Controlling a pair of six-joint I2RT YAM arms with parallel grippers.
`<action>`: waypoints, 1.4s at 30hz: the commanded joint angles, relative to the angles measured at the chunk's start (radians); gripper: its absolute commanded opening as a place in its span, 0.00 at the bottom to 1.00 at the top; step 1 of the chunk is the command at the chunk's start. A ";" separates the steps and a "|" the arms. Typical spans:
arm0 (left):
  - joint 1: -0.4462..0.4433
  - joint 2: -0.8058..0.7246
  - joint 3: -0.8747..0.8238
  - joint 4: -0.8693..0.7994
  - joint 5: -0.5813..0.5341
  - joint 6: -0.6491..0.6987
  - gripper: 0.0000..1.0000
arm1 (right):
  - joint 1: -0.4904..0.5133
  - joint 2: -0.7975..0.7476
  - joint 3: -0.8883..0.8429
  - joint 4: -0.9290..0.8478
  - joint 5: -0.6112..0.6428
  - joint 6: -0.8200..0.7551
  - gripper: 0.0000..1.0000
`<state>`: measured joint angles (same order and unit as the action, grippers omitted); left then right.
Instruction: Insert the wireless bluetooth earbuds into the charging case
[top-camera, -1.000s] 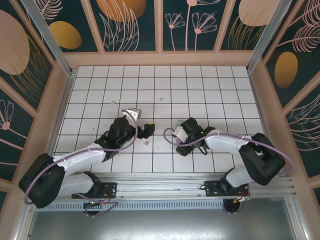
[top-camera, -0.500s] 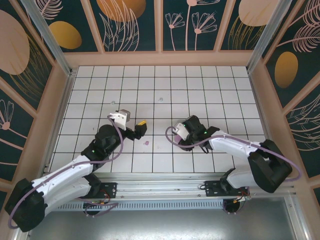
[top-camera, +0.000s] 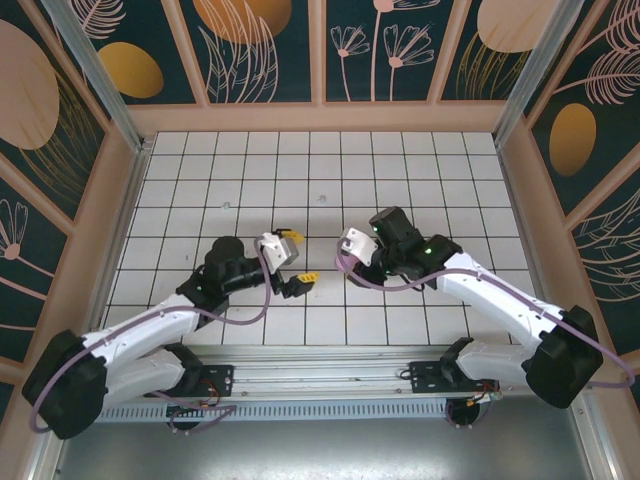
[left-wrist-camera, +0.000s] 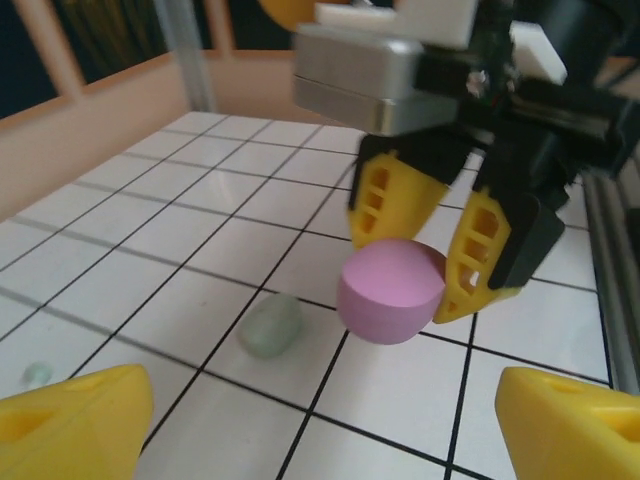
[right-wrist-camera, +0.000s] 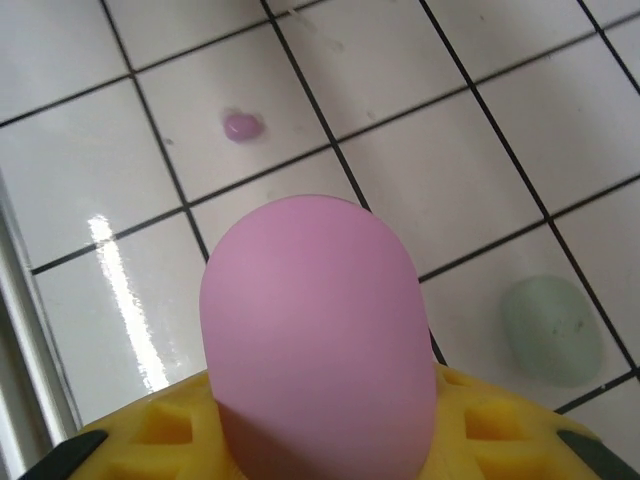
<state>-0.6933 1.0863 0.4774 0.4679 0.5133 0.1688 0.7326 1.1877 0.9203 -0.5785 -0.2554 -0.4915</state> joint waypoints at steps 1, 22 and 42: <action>-0.004 0.051 0.040 0.035 0.185 0.050 0.90 | 0.019 0.016 0.071 -0.114 -0.076 -0.061 0.22; -0.017 0.214 0.137 -0.029 0.279 0.058 0.65 | 0.076 0.050 0.185 -0.165 -0.123 -0.128 0.21; -0.016 0.194 0.131 -0.027 0.295 0.025 0.23 | 0.084 0.002 0.155 -0.066 -0.074 -0.023 0.53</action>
<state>-0.7063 1.3041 0.6006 0.4255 0.8024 0.2085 0.8085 1.2430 1.0893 -0.7303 -0.3382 -0.5655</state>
